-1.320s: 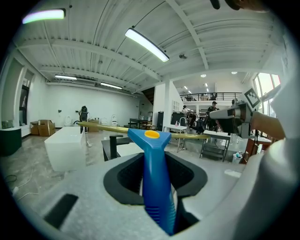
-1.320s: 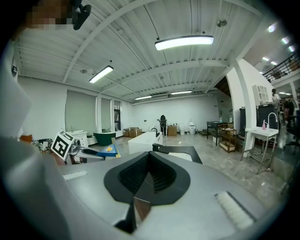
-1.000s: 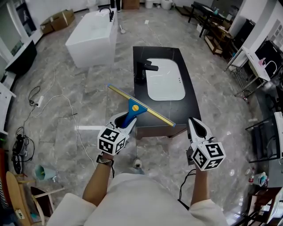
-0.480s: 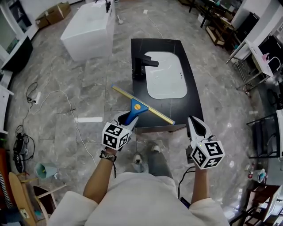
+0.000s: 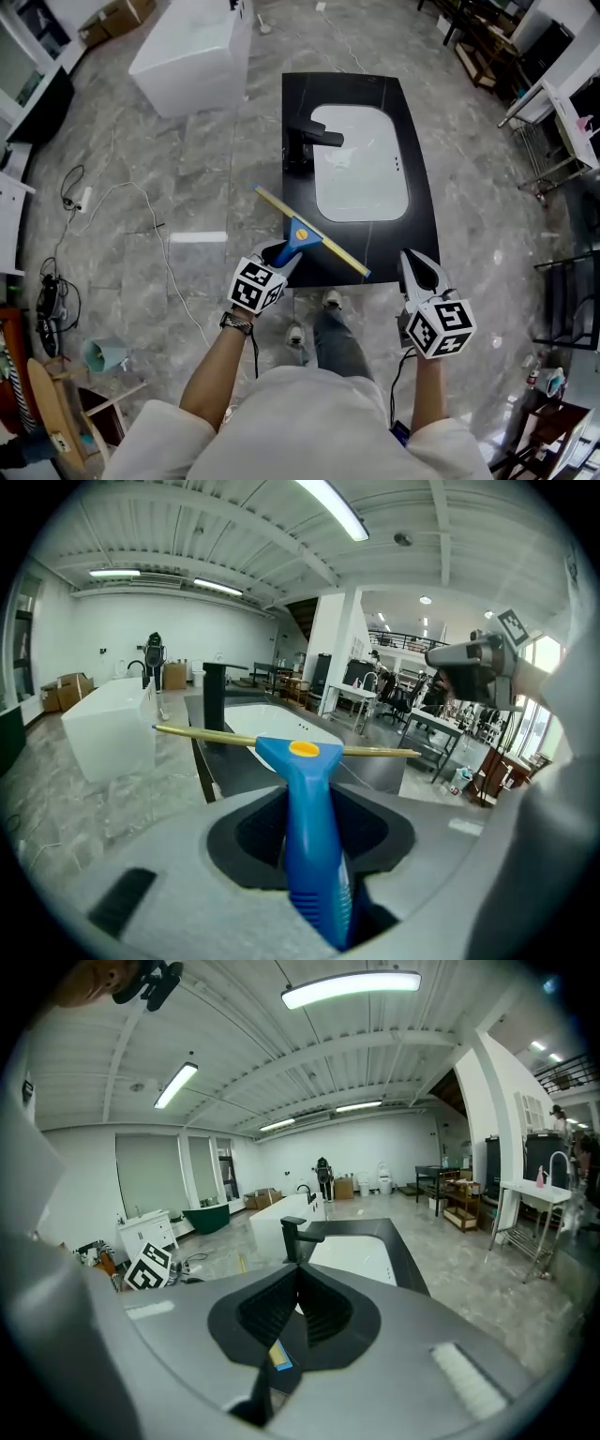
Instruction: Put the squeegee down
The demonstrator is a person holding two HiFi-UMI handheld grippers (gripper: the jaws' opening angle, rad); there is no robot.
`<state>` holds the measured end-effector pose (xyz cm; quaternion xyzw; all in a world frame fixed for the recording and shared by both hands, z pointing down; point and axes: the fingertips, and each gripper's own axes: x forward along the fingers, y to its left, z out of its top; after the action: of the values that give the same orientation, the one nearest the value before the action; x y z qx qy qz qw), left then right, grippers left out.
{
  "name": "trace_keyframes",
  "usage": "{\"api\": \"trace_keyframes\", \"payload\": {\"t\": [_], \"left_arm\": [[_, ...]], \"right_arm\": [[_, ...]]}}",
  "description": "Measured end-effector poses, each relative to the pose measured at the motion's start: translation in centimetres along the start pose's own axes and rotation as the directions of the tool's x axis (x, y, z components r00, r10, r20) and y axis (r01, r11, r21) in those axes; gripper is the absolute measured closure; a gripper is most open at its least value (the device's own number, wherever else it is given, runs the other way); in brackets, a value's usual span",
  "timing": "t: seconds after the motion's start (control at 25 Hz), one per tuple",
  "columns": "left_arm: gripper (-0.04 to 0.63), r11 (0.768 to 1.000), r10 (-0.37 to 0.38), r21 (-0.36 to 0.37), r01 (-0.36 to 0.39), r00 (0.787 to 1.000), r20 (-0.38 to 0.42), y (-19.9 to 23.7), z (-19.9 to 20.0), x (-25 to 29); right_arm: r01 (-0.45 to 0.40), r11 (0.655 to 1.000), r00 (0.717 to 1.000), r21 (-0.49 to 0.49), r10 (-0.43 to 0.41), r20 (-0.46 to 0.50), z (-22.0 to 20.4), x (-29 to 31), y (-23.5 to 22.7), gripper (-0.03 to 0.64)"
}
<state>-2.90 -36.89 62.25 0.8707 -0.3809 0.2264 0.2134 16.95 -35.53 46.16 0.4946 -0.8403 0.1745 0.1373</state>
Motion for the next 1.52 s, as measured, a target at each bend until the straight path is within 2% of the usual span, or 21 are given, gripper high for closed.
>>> {"api": "trace_keyframes", "payload": {"t": [0.16,0.36,0.52,0.64,0.88,1.04,1.52], "left_arm": [[0.457,1.000,-0.012,0.005,0.012,0.999,-0.047,1.5,-0.9,3.0],[0.457,0.997,-0.035,0.064,0.043,0.991,-0.128,2.9,-2.7,5.5],[0.456,0.995,-0.071,0.055,0.080,0.986,-0.152,3.8,-3.4,6.5],[0.456,0.990,-0.097,0.081,0.113,0.980,-0.175,4.0,-3.7,7.2],[0.456,0.987,-0.099,0.100,0.122,0.973,-0.211,4.5,-4.7,8.1],[0.456,0.987,-0.069,0.126,0.103,0.966,-0.248,5.0,-5.9,8.3],[0.425,0.994,-0.038,0.093,0.058,0.978,-0.203,5.6,-5.4,7.6]], "right_arm": [[-0.008,1.000,0.999,0.020,0.009,-0.051,-1.5,2.4,-1.3,0.611],[-0.011,1.000,0.994,0.028,0.014,-0.105,-3.0,4.4,-2.5,0.611],[-0.007,1.000,0.991,0.029,0.011,-0.134,-3.7,5.6,-3.2,0.611],[-0.006,0.999,0.988,0.031,0.011,-0.152,-4.2,6.2,-3.5,0.611],[-0.008,1.000,0.985,0.030,0.013,-0.172,-4.5,7.1,-3.6,0.611],[-0.007,1.000,0.984,0.028,0.012,-0.176,-4.5,7.4,-3.6,0.611],[-0.011,0.999,0.982,0.030,0.016,-0.188,-4.8,7.6,-2.9,0.611]]}}
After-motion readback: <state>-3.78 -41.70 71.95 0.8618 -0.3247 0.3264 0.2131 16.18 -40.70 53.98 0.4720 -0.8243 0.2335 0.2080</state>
